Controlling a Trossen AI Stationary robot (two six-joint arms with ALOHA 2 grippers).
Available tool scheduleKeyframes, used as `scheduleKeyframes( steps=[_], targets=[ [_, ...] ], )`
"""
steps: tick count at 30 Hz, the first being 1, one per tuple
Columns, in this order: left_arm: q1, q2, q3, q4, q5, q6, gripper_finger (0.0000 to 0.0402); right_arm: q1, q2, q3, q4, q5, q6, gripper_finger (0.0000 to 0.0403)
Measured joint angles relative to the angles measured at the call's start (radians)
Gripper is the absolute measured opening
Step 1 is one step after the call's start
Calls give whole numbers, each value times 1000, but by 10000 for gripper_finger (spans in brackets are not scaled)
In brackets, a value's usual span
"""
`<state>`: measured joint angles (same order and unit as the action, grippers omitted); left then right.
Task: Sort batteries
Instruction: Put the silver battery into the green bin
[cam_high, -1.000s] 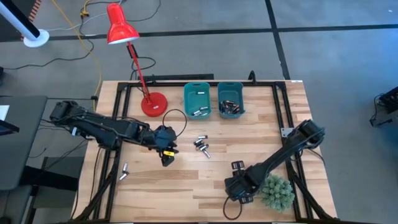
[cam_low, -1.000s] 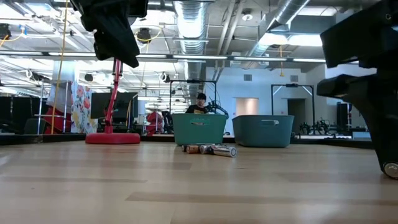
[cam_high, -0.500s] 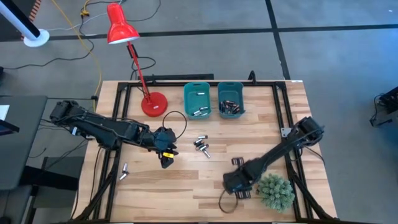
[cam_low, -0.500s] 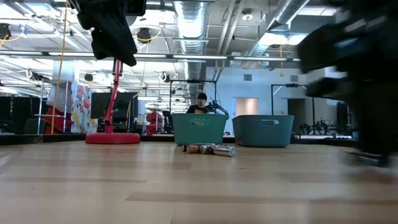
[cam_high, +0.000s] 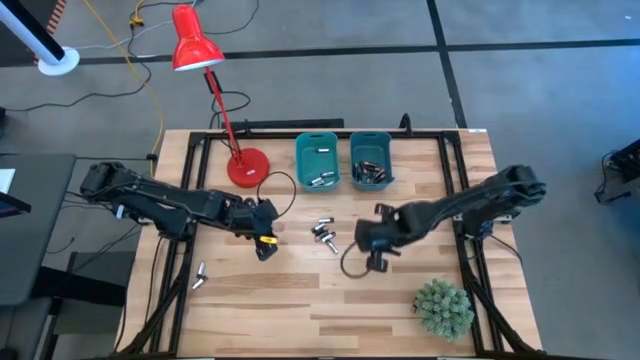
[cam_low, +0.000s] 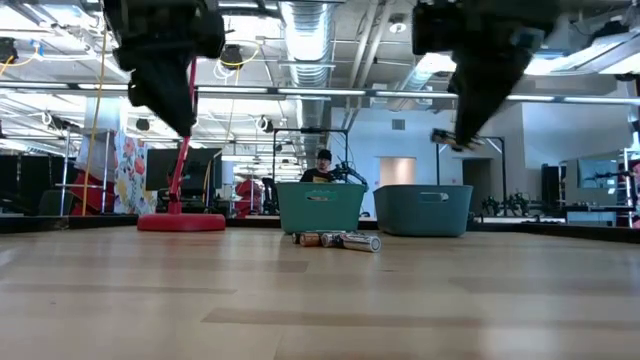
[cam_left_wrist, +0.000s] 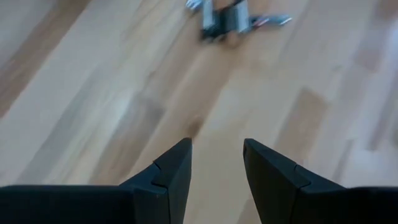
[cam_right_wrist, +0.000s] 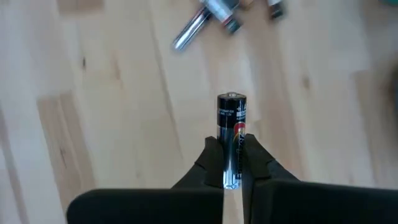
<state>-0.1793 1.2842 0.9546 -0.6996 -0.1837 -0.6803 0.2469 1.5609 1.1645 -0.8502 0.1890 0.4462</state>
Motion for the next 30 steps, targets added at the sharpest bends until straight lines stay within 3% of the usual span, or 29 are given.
scheduleKeyframes(
  steps=[4, 11, 17, 25, 30],
  targets=[
    [36, 0, 0, -117, 0, 28, 142, -112, -18, 39, 1, 6, -21, 14],
    [77, 0, 0, -192, 1, 149, 142, -274, 105, 218, -2, 5, -163, 14],
    [111, 0, -66, -189, 1, 264, 142, -401, 286, 426, -11, -1, -275, 14],
    [150, 0, -184, -188, 39, 277, 142, -532, 554, 746, -66, -16, -327, 14],
    [158, 0, -206, -192, 43, 277, 142, -606, 711, 884, -94, -148, -302, 15]
  ],
)
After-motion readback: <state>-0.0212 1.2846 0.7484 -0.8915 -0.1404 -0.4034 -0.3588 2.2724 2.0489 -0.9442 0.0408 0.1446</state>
